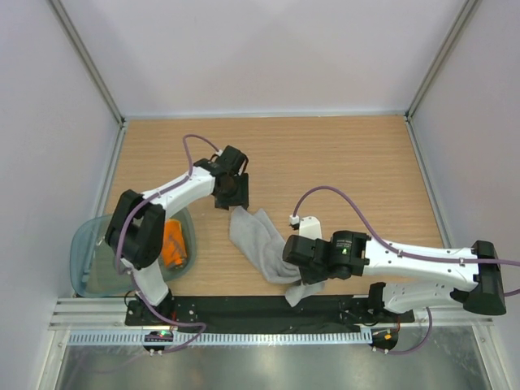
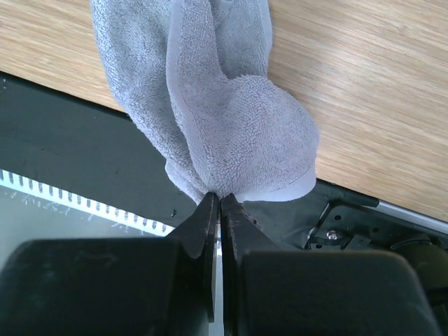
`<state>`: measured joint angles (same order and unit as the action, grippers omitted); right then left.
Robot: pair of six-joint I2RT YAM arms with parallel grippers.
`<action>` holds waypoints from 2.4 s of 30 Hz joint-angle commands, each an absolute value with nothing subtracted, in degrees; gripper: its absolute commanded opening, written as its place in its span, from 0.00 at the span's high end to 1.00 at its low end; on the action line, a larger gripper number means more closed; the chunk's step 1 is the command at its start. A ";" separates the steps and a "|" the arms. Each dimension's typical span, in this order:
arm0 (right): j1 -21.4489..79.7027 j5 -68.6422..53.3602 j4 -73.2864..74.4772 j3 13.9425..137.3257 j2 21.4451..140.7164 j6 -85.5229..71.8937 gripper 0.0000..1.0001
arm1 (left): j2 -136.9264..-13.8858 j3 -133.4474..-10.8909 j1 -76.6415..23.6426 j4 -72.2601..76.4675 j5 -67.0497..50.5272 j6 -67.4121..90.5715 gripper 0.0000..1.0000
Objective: Roll the towels
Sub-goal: Move the towel to the center of the board, then flatten the towel
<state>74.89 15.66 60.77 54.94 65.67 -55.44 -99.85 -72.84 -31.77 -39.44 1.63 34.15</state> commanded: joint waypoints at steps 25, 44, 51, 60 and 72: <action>75.15 23.81 68.45 58.88 54.51 -56.60 0.99 | -86.45 -72.25 -32.34 -43.77 1.59 33.14 1.00; 74.88 42.08 77.17 68.64 46.74 -61.53 0.84 | -57.38 -73.21 -34.37 -57.22 -2.03 37.62 1.00; 35.51 15.18 53.49 58.64 56.59 -37.90 0.92 | -72.75 -71.20 -33.23 -50.46 -2.55 34.90 1.00; 21.27 5.80 41.06 60.20 79.26 -28.75 0.99 | -88.32 -73.38 -26.46 -44.13 -4.48 31.91 1.00; 9.50 10.19 39.37 79.52 103.17 -26.19 0.99 | -107.82 -92.87 -17.85 -45.17 -3.96 30.06 1.00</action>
